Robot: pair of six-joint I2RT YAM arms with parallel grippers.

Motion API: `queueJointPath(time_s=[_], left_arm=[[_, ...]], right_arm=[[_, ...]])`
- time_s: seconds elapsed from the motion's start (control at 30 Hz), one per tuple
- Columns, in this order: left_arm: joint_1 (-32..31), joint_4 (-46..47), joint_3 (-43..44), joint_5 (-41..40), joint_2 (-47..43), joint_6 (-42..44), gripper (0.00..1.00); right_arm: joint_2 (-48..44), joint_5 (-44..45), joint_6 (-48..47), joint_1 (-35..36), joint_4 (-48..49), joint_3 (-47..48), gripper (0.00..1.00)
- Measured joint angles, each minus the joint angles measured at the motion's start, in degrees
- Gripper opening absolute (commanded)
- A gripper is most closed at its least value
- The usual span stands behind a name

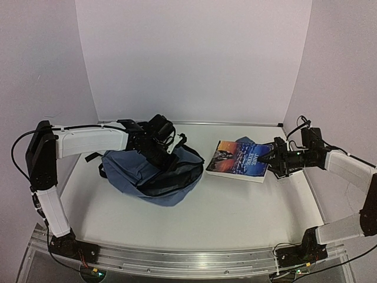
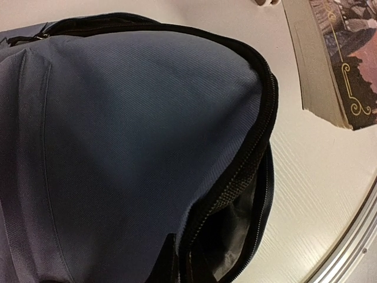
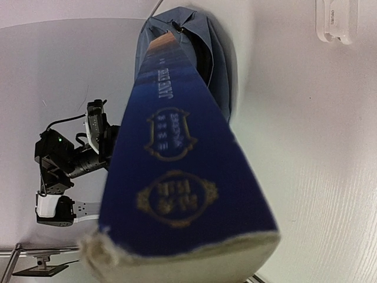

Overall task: Pack the student bag
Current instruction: Place the book in the student bag.

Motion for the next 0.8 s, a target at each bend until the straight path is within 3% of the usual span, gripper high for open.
queueJointPath(time_s=[0.2,0.47,0.8], left_arm=[[-0.10,2.60,-0.72,-4.78,-1.12,-3.88,0.00],[0.00,8.79,-1.84,-14.75,-11.44,-9.02,0.00],[-0.07,12.61,-4.05,-15.93,-14.45,-9.71,0.00]], right_arm=[[0.30,-0.55,4.36,0.79,2.80,-1.57,0.00],[3.20,0.53,13.34,6.43,11.75,-2.30,0.00],[13.78,3.39,23.40,16.64,29.35,-0.80,0.00]])
